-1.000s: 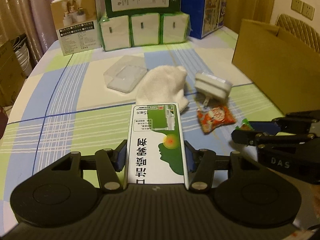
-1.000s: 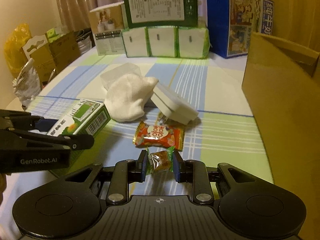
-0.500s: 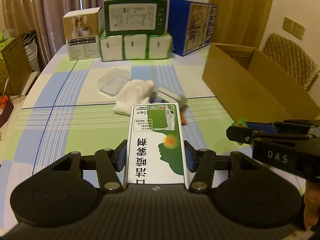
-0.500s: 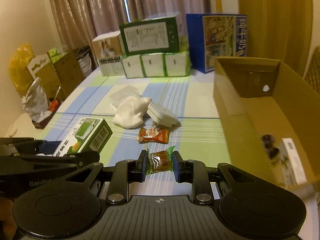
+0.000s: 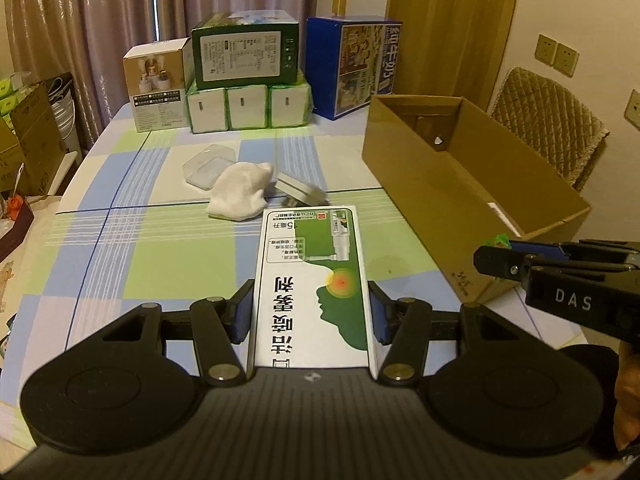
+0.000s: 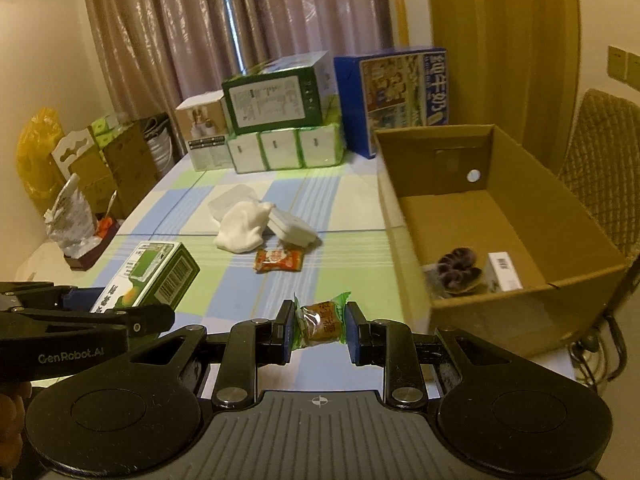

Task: Organize objects
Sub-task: 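Lift the green-and-white box and the candy off the table with both tools, then carry box and candy into the cardboard box and open both tools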

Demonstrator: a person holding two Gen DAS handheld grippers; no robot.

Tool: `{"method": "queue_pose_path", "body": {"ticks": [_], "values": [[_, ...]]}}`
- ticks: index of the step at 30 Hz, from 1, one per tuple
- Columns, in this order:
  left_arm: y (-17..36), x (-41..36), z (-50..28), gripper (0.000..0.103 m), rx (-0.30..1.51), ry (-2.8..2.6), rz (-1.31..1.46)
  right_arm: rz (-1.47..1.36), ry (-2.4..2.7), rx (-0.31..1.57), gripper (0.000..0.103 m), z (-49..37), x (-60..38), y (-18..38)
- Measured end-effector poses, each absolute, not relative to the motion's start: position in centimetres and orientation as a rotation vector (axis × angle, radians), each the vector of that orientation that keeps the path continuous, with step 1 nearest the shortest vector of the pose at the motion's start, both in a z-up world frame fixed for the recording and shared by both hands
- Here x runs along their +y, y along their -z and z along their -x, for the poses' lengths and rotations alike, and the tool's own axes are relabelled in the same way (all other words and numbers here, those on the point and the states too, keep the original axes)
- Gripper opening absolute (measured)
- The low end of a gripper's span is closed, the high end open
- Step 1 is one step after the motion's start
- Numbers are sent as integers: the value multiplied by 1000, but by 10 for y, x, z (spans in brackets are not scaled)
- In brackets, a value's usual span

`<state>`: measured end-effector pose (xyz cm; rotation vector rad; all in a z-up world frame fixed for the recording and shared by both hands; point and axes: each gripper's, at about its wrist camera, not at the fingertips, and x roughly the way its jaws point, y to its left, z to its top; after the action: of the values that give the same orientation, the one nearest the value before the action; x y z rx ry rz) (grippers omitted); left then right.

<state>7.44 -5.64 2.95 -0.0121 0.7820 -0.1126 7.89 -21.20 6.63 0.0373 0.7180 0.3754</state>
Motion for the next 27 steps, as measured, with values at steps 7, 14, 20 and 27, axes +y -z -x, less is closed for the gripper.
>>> {"method": "queue_pose_path", "body": {"ticks": [7,14,20,27], "values": [[-35,-73,-62,51,775,132,16,-60,-336,700,23,-65,-236,-74],[-45,-83,-58,51,755,158,27,-69,-273,685,23,-59,-263,-81],[-51,-96,-60,51,748,191,33,-88,-195,670,23,-59,-295,-86],[-56,-126,-70,51,746,249,15,-126,-129,646,23,-66,-333,-95]]}}
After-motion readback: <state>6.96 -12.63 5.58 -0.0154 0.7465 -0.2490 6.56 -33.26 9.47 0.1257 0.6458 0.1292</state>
